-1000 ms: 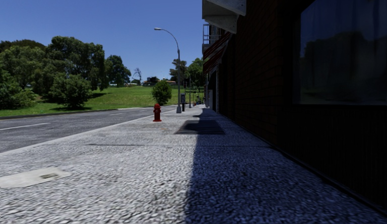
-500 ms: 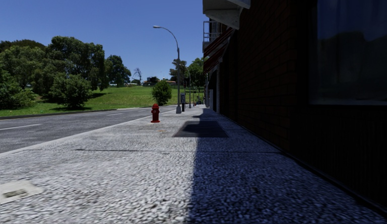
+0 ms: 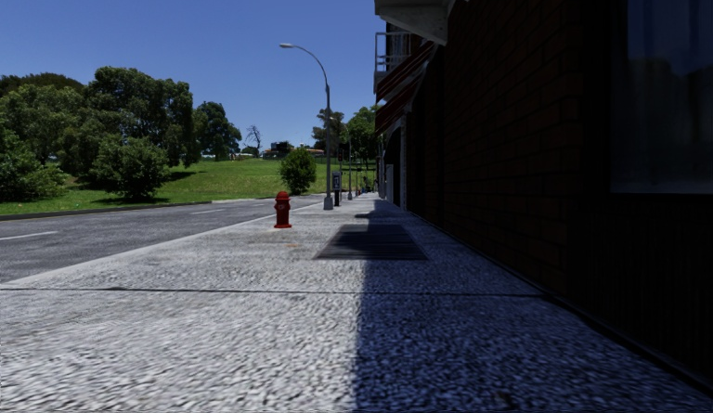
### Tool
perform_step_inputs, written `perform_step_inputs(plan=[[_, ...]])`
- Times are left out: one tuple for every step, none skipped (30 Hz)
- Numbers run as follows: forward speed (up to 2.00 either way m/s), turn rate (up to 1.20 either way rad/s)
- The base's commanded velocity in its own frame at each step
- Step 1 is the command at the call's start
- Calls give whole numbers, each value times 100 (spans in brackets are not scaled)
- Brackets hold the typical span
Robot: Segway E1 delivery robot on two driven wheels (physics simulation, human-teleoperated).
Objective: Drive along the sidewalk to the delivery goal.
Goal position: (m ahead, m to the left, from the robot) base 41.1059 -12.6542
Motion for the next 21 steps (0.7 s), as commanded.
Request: perform_step_inputs(plan=[[88, 0], [89, 0], [90, 0], [91, 0], [91, 0], [92, 0], [95, 0], [96, 0], [98, 0], [99, 0], [99, 0], [99, 0], [100, 0], [103, 0], [110, 0], [113, 0], [116, 0], [116, 0], [119, 0], [120, 0], [122, 0]])
